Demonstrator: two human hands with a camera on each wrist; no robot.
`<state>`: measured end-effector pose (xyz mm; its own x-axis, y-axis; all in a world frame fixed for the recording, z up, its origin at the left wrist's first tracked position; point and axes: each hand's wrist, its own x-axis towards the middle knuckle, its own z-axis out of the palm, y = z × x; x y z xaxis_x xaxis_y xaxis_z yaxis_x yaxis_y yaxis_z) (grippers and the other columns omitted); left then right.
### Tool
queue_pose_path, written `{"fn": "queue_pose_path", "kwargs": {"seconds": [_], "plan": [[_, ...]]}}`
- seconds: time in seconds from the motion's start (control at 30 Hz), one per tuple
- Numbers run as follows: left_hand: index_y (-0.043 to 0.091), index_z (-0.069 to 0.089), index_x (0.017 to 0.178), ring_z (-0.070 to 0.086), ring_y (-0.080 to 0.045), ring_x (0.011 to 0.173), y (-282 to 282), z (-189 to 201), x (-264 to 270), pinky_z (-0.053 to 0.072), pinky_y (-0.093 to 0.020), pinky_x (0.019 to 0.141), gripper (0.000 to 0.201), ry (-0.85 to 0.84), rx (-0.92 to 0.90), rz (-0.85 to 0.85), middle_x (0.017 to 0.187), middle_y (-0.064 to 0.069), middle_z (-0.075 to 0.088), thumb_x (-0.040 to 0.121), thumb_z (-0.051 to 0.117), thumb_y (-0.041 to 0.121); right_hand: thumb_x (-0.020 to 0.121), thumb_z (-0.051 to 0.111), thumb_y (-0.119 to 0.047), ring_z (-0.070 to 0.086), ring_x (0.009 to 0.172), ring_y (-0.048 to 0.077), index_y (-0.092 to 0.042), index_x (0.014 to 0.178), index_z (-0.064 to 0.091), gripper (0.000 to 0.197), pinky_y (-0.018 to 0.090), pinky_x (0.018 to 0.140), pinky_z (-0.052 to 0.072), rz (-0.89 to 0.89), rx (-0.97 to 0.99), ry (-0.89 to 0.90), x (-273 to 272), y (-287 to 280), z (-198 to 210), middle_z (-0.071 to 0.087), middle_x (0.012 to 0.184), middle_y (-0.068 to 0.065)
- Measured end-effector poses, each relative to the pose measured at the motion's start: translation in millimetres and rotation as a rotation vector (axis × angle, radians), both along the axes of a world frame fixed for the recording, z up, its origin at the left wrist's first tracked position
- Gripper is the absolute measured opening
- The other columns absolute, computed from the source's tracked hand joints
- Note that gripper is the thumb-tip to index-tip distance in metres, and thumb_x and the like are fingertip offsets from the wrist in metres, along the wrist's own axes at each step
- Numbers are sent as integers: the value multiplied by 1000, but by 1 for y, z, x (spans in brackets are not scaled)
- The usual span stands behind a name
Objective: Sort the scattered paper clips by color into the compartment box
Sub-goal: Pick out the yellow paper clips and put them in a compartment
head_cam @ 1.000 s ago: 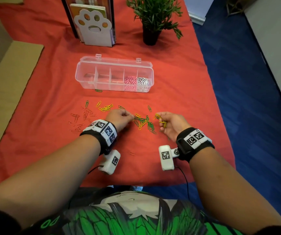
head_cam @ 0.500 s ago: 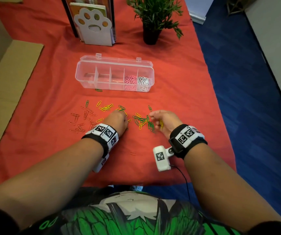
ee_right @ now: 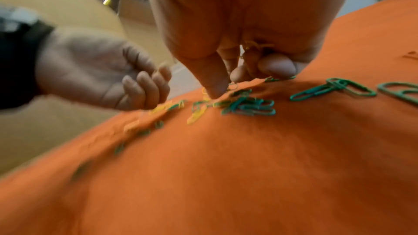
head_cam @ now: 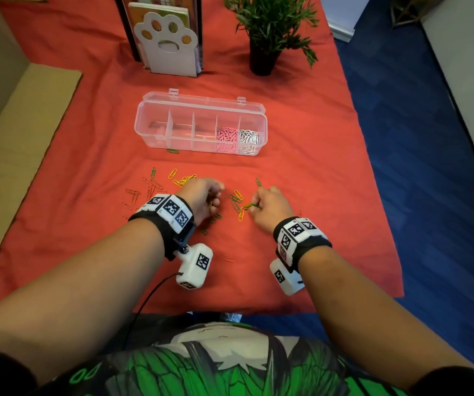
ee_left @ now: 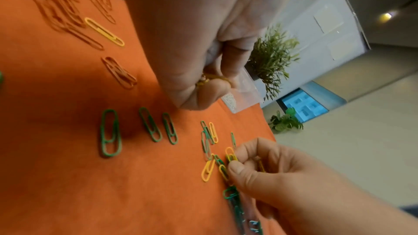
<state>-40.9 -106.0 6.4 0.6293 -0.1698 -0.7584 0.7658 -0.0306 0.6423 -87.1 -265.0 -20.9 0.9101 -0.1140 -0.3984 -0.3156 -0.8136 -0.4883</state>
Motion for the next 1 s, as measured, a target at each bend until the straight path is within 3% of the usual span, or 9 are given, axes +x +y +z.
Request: {"fn": "queue_pose_path", "kwargs": {"seconds": [0.1,0.17,0.23,0.3,0.37,0.43,0.63,0.8,1.0], "plan": [[16,50,65,39,-8,39,-5,1,2,29,-12,38,24,42,-21,27,51,2,43,85,38,10,82,59,-13,51,69,15,-20,78,59,8,20,61,34,-46,84,20,5,-10,8,56,73,0],[18,57,69,38,-9,38,-10,-6,3,27,-11,35,18,-110,142,-119,55,1,43,86,50,14,81,58,-13,49,61,11,-24,70,56,15,21,55,34,-120,111,21,7,-18,8,53,61,-7],[20,67,81,48,-9,46,-14,-12,0,36,-13,42,7,-319,343,-333,63,-1,56,85,61,20,81,58,-14,46,54,6,-24,65,57,19,20,58,36,-213,155,11,6,-23,8,50,57,-11],[17,72,98,57,-15,67,-15,-16,-4,41,-21,62,17,-452,475,-514,77,-6,64,84,64,24,83,58,-15,49,58,7,-22,77,66,13,21,66,38,-275,170,-8,5,-27,8,58,63,-6],[17,71,108,62,-24,86,-13,-17,-7,41,-23,72,26,-546,624,-630,92,-9,70,85,63,24,86,55,-13,56,72,13,-15,98,70,19,20,72,41,-294,149,-30,4,-29,10,68,83,5],[17,71,108,63,-24,99,-7,-17,-7,42,-23,78,26,-625,733,-661,105,-8,71,83,64,22,86,54,-11,60,81,19,-11,100,69,21,22,77,43,-252,89,-49,1,-29,10,66,93,10],[12,72,90,64,-27,93,7,-17,-3,42,-21,75,20,-674,822,-623,95,-9,71,73,63,5,82,59,-18,58,92,31,-8,91,64,14,34,85,49,14,-70,-62,-10,-5,0,52,100,13],[23,69,110,60,-31,99,-9,-17,-3,45,-29,86,31,-798,805,-720,106,-15,62,81,61,16,85,56,-21,53,105,37,-5,105,57,26,43,89,49,140,-257,-56,-14,7,-6,49,112,15],[21,66,113,58,-32,103,-25,-19,3,47,-35,89,29,-843,865,-937,109,-13,57,85,58,20,85,49,-10,59,95,33,-7,94,61,15,36,81,47,35,-72,-26,-11,-10,1,58,101,15]]}}
